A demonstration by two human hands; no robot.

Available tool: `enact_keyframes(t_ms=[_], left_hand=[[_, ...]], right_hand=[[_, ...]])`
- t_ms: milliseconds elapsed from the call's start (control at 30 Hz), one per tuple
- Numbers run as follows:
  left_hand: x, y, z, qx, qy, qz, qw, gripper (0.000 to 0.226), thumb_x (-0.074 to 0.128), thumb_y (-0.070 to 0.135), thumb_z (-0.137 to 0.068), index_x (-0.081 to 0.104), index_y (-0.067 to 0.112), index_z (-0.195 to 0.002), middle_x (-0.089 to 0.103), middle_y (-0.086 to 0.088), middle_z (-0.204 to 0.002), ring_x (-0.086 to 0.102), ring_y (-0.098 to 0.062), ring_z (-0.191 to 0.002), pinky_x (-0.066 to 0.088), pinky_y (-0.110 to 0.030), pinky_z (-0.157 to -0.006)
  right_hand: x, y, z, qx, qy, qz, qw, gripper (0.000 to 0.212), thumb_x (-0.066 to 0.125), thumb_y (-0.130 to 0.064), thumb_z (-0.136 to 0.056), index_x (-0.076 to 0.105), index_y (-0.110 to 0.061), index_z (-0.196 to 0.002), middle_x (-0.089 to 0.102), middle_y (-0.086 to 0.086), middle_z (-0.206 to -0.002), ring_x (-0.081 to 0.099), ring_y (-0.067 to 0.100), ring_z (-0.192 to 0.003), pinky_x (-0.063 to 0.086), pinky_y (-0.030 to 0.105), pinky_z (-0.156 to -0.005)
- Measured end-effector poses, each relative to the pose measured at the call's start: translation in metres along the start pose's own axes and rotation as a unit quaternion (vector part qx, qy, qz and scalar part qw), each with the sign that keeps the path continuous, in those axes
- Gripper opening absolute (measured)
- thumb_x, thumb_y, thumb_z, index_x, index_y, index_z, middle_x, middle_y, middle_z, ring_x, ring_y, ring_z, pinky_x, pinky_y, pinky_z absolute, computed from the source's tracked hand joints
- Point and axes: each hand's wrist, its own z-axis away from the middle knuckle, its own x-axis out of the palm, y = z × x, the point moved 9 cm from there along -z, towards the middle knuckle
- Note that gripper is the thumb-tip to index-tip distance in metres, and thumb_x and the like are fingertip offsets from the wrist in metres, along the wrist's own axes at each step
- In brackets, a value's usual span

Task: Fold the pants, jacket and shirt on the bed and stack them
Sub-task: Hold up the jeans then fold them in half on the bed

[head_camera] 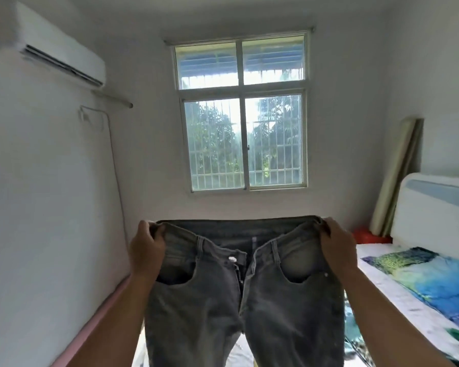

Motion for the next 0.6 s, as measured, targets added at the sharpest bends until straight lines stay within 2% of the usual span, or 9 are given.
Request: enact_keyframes(t_ms=[33, 133, 200, 267, 333, 467, 600], left_hand=[[0.002, -0.003, 0.003, 0.004, -0.007, -0.017, 1.0, 0.015, 0.056, 0.01, -0.09, 0.053, -0.005, -0.093, 0.062, -0.024, -0.087, 0.058, -0.037, -0.081, 0.04, -0.035, -0.067], [-0.001, -0.003, 0.011, 0.024, 0.021, -0.024, 0.999, 0.015, 0.056, 0.01, -0.09, 0.053, -0.005, -0.091, 0.063, -0.025, -0.085, 0.059, -0.039, -0.078, 0.043, -0.038, -0.066], [0.001, -0.004, 0.012, 0.031, 0.022, -0.075, 0.996, 0.019, 0.057, 0.016, -0.089, 0.054, -0.003, -0.091, 0.064, -0.026, -0.082, 0.06, -0.042, -0.075, 0.047, -0.043, -0.065], [0.007, -0.01, 0.014, 0.043, 0.007, -0.131, 0.99, 0.022, 0.057, 0.02, -0.09, 0.054, -0.002, -0.089, 0.064, -0.024, -0.076, 0.061, -0.042, -0.069, 0.047, -0.043, -0.06], [0.011, -0.018, 0.018, 0.033, 0.001, -0.142, 0.989, 0.022, 0.056, 0.021, -0.09, 0.053, -0.001, -0.088, 0.064, -0.023, -0.075, 0.061, -0.041, -0.068, 0.048, -0.042, -0.059], [0.026, -0.033, 0.028, -0.084, 0.006, -0.051, 0.995, 0.02, 0.054, 0.013, -0.091, 0.053, -0.007, -0.091, 0.062, -0.029, -0.089, 0.059, -0.043, -0.083, 0.043, -0.042, -0.07], [0.051, -0.041, 0.051, -0.229, 0.028, 0.048, 0.972, 0.025, 0.051, 0.011, -0.092, 0.052, -0.013, -0.098, 0.06, -0.031, -0.102, 0.056, -0.041, -0.096, 0.035, -0.034, -0.073]], right_hand=[[0.003, 0.005, 0.002, 0.0, -0.005, 0.015, 1.0, 0.015, 0.047, -0.005, -0.091, 0.06, -0.001, -0.097, 0.064, 0.027, -0.085, 0.059, 0.041, -0.079, 0.029, 0.031, -0.063], [-0.007, 0.003, 0.0, -0.014, 0.045, 0.014, 0.999, 0.018, 0.046, -0.01, -0.093, 0.059, 0.001, -0.091, 0.063, 0.025, -0.078, 0.059, 0.039, -0.071, 0.03, 0.03, -0.061], [0.004, 0.011, -0.005, 0.007, 0.001, 0.036, 0.999, 0.023, 0.047, -0.02, -0.095, 0.059, -0.001, -0.096, 0.065, 0.025, -0.084, 0.06, 0.041, -0.079, 0.033, 0.033, -0.063], [0.015, 0.019, -0.008, 0.02, -0.048, 0.066, 0.996, 0.028, 0.049, -0.028, -0.094, 0.059, -0.003, -0.103, 0.066, 0.026, -0.092, 0.06, 0.043, -0.088, 0.039, 0.037, -0.069], [0.019, 0.016, -0.008, 0.016, -0.05, 0.067, 0.996, 0.03, 0.049, -0.028, -0.094, 0.059, -0.002, -0.106, 0.066, 0.027, -0.094, 0.06, 0.043, -0.091, 0.042, 0.039, -0.072], [0.029, 0.007, -0.005, 0.033, -0.031, 0.046, 0.998, 0.024, 0.056, -0.019, -0.091, 0.06, 0.004, -0.099, 0.066, 0.028, -0.093, 0.06, 0.044, -0.089, 0.041, 0.038, -0.071], [0.049, -0.005, 0.002, 0.065, -0.029, 0.011, 0.997, 0.021, 0.056, -0.016, -0.09, 0.059, 0.004, -0.096, 0.066, 0.026, -0.092, 0.062, 0.042, -0.088, 0.044, 0.037, -0.072]])
